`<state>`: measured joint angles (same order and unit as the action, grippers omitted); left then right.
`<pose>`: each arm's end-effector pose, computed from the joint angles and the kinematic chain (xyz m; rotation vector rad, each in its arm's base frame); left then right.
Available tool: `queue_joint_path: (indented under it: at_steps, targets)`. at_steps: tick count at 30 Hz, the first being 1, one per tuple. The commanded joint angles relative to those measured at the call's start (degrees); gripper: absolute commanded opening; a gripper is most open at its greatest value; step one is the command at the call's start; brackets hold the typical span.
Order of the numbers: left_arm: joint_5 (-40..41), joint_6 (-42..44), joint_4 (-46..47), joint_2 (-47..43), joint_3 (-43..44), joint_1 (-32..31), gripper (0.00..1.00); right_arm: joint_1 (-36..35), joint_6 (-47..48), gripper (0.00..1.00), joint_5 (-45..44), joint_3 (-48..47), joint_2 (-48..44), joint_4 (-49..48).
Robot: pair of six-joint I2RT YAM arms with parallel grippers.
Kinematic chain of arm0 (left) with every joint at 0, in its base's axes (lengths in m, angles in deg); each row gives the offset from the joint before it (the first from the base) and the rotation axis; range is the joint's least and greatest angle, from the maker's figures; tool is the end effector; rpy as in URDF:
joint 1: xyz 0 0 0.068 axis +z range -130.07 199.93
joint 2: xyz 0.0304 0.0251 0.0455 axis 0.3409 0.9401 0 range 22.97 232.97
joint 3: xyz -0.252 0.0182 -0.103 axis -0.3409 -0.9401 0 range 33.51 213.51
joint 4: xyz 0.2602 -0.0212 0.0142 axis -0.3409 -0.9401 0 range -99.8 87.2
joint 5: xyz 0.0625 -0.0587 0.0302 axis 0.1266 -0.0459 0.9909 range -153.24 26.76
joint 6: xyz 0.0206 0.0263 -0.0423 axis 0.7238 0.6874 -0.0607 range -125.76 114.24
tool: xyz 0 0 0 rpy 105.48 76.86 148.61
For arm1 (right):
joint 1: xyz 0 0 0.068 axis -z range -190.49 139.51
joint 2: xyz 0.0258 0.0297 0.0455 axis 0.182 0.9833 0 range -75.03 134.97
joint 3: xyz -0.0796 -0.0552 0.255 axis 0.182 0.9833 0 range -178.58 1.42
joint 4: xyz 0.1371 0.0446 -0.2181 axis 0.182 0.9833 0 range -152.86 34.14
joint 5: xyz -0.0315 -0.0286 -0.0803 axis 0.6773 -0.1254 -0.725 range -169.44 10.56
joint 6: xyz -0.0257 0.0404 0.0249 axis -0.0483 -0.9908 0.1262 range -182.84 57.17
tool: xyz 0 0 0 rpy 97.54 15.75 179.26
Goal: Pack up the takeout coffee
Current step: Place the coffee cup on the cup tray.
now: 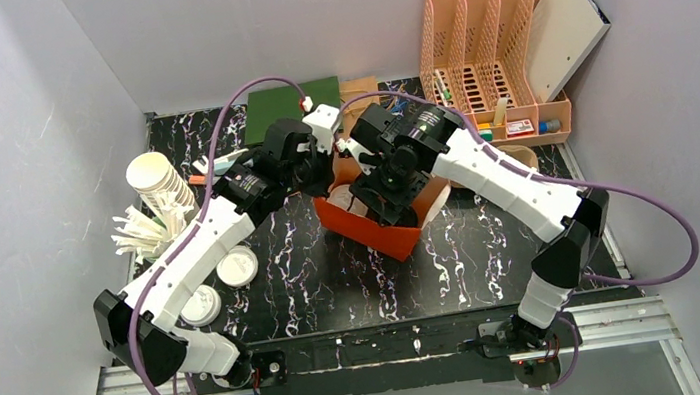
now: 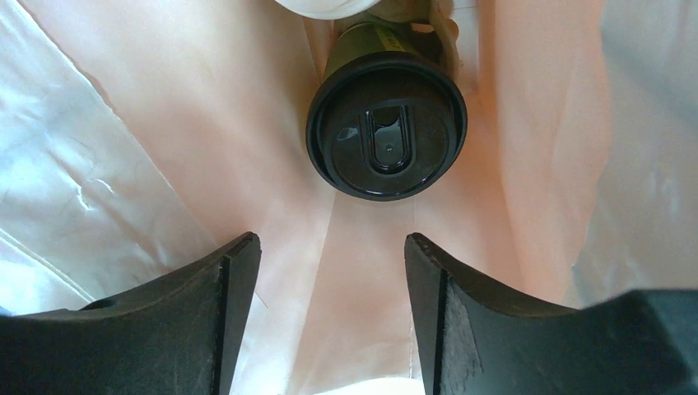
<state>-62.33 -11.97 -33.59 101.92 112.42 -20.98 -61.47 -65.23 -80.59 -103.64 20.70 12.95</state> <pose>0.2336 -0.2016 0.3764 0.6305 2.0503 -0.4712 0.2032 0.2498 0.3745 -1.1287 2.5147 0.2330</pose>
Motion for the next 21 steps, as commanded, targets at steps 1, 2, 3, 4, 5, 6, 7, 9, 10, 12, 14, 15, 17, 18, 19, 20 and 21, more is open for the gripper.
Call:
queue_joint_path:
  at_steps: [1, 2, 3, 4, 5, 6, 7, 9, 10, 12, 14, 15, 17, 18, 19, 20, 21]
  targets:
    - [-3.8, 1.6, -9.3, 4.8, -1.5, -0.7, 0.0, -2.1, 5.7, 0.72, 4.5, -7.0, -1.8, -13.2]
    - [-4.0, 1.6, -9.5, 5.1, -1.4, -0.6, 0.0, -1.9, 5.7, 0.72, 4.3, -7.2, -1.8, -13.1]
    - [-4.2, 1.4, -9.6, 5.3, -1.4, -0.4, 0.0, -1.7, 5.8, 0.72, 4.0, -7.4, -1.8, -13.2]
    - [-4.4, 1.3, -9.6, 5.5, -1.5, -0.3, 0.0, -1.4, 6.0, 0.71, 3.8, -7.7, -1.8, -13.3]
    - [-4.6, 1.2, -9.6, 5.6, -1.6, 0.0, 0.0, -1.2, 6.1, 0.71, 3.6, -8.0, -1.8, -13.4]
    - [-4.8, 1.1, -9.6, 5.7, -1.7, 0.2, 0.0, -0.9, 6.2, 0.71, 3.4, -8.2, -1.8, -13.5]
    - [-4.9, 1.0, -9.6, 5.8, -1.8, 0.3, 0.0, -0.6, 6.2, 0.7, 3.3, -8.5, -1.9, -13.5]
    - [-5.3, 0.9, -9.6, 5.9, -1.9, 0.7, 0.0, -0.2, 6.2, 0.7, 3.3, -8.9, -1.9, -13.7]
    - [-5.4, 0.8, -9.6, 6.0, -2.0, 0.8, 0.0, 0.0, 6.3, 0.69, 3.2, -9.0, -2.0, -13.7]
    - [-5.6, 0.5, -9.5, 6.2, -2.1, 1.0, 0.0, 0.1, 6.3, 0.69, 3.0, -9.3, -2.0, -13.8]
    - [-5.8, 0.2, -9.6, 6.3, -2.3, 1.2, 0.0, 0.2, 6.4, 0.69, 2.7, -9.4, -2.1, -13.8]
    - [-5.8, 0.0, -9.5, 6.4, -2.3, 1.3, 0.0, 0.2, 6.4, 0.68, 2.4, -9.4, -2.2, -13.8]
    - [-6.0, -0.3, -9.6, 6.4, -2.6, 1.7, 0.0, 0.3, 6.3, 0.67, 1.7, -9.4, -2.4, -13.9]
    - [-6.1, -0.6, -9.5, 6.4, -2.8, 2.0, 0.0, 0.4, 6.3, 0.67, 1.5, -9.3, -2.5, -13.9]
    - [-6.2, -0.7, -9.6, 6.4, -2.9, 2.2, 0.0, 0.7, 6.3, 0.67, 1.5, -9.2, -2.6, -13.9]
    - [-6.4, -0.8, -9.6, 6.4, -3.0, 2.3, 0.0, 0.9, 6.2, 0.66, 1.5, -9.1, -2.7, -13.9]
    - [-6.4, -0.9, -9.6, 6.5, -3.0, 2.5, 0.0, 1.2, 6.1, 0.66, 0.0, -9.0, -2.7, -13.9]
